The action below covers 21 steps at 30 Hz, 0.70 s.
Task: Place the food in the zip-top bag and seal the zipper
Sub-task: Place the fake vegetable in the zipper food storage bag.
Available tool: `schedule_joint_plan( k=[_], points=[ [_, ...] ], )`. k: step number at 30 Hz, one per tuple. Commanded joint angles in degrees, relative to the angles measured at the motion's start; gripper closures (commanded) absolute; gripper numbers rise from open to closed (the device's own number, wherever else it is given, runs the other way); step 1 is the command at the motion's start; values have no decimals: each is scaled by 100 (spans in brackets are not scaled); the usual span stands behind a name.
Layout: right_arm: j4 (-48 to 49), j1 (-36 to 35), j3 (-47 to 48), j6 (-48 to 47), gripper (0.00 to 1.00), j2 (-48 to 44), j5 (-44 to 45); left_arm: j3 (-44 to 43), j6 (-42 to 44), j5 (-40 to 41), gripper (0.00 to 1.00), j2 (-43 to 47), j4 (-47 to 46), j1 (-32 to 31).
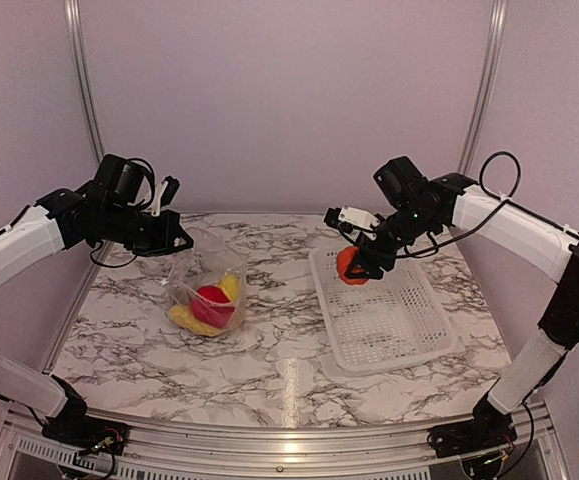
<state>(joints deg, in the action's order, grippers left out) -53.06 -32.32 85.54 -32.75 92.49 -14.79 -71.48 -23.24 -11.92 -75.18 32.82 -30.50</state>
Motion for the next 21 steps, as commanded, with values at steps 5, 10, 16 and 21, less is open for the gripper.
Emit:
schedule_joint_plan(
  k=[5,10,16,21],
  points=[
    [842,-797,851,145,37,229,-405,6,-40,112,100,190,-33,-8],
    [1001,-1294,1469,191,37,454,-522,-45,-17,75,100,133,-11,-8],
    [1147,-1766,2049,165,37,797,-634,-50,-41,46,100,144,-16,-8],
    [1311,-2108,2363,121,35,1108,-746,-116,-42,54,100,149,54,-8]
  ],
)
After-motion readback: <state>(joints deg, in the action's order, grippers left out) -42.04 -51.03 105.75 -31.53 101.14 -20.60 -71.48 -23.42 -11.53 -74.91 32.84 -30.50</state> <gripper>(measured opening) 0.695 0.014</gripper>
